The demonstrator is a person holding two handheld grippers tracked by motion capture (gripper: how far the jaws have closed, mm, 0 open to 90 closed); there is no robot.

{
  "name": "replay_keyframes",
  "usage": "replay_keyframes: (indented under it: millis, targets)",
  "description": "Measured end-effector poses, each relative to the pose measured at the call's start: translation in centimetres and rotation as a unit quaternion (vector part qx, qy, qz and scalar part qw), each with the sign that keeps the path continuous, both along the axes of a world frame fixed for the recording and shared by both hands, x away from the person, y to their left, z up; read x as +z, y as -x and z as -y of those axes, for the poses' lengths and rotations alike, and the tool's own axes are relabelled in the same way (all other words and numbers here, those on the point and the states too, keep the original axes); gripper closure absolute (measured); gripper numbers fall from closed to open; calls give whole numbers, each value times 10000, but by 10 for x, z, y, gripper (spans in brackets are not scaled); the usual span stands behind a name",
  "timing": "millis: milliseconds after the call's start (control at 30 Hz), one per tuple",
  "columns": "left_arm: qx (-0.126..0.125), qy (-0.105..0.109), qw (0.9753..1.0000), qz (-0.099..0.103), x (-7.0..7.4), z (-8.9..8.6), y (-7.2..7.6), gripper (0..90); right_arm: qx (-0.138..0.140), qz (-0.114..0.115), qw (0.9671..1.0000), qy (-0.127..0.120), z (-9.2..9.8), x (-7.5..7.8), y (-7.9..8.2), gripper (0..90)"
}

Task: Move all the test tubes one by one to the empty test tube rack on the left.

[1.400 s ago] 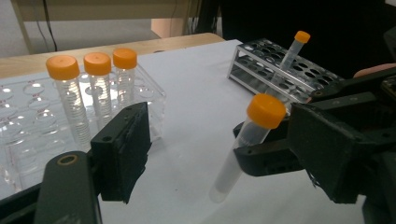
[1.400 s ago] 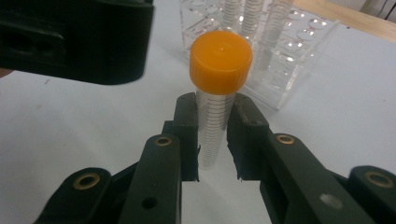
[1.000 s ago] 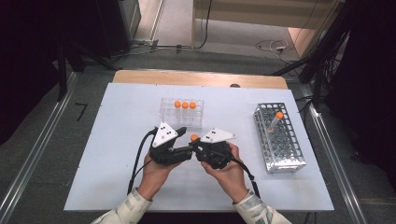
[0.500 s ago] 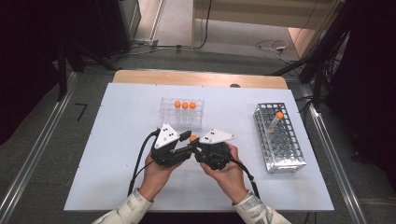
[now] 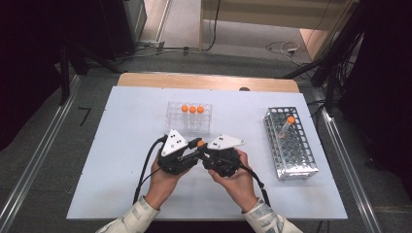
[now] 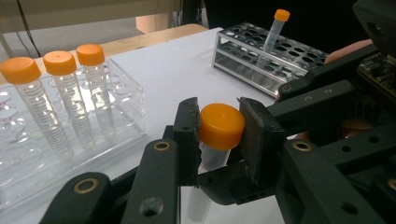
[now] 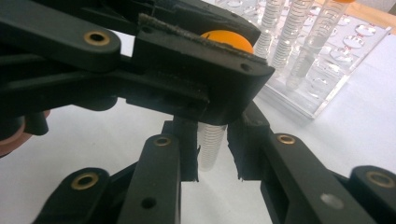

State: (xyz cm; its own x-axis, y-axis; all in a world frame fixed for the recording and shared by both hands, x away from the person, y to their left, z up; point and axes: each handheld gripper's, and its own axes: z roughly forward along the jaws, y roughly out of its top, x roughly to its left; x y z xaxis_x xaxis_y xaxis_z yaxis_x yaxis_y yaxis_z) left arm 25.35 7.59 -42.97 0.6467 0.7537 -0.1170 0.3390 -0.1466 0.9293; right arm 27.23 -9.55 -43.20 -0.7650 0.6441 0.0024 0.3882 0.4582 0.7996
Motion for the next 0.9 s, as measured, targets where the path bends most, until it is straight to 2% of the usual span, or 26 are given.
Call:
replay_keyframes:
  millis: [67, 200, 267, 467, 633, 900]
  targets:
    - [18, 15, 10000, -11, 0, 0, 0, 694, 55, -39, 9999, -77, 0, 0, 0, 621]
    - [98, 61, 9999, -24, 1, -4, -3, 695, 123, -87, 9997, -170, 1, 2, 1, 381]
    - [163, 120, 9998, -63, 1, -8, -5, 695, 106, -56, 9997, -190, 3, 3, 0, 316]
    - [379, 270, 9988, -145, 6, -22, -14, 696, -10, -85, 9993, -363, 17, 7, -3, 282]
    - [584, 289, 9978, -149, 10, -33, -20, 697, -82, -101, 9994, -311, 28, 5, -5, 277]
    - [904, 268, 9955, -63, 26, -47, -34, 697, -272, -106, 9992, -277, 41, 2, -11, 258]
